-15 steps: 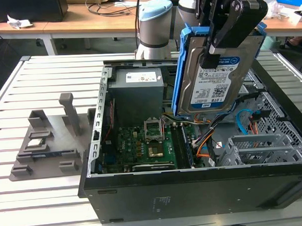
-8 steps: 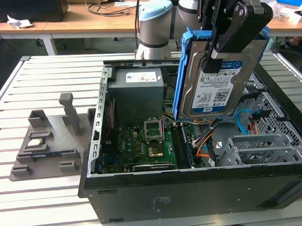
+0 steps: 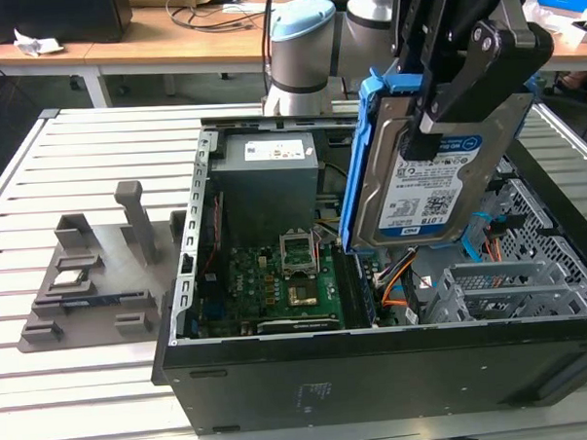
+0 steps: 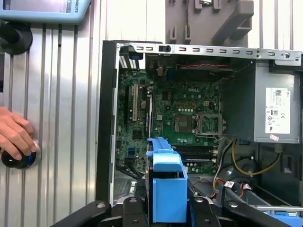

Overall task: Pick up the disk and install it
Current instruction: 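Pick up the disk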

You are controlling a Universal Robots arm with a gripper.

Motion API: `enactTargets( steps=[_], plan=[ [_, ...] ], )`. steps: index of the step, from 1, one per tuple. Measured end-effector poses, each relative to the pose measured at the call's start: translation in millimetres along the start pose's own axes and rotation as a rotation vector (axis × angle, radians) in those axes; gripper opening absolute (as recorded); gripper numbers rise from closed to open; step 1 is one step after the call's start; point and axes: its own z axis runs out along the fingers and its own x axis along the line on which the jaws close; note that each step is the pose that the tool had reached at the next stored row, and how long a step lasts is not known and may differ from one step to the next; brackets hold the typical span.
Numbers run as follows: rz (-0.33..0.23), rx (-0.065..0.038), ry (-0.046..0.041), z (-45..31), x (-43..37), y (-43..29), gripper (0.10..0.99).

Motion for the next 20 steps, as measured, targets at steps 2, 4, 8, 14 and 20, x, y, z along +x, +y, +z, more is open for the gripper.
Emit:
enactTargets(
  steps=[2,4,8,14,20],
  plan=[
    [0.0,0.0,0.0,0.2,5.0,0.1,0.365],
    [0.0,0.0,0.0,0.4,11.3,0.2,0.365],
    [0.0,0.0,0.0,1.0,22.8,0.3,0.365],
    [0.0,-0.002,-0.0001,1.0,25.2,-10.2,0.365],
    [0.0,-0.005,-0.0002,0.9,25.6,-19.7,0.365]
  ],
)
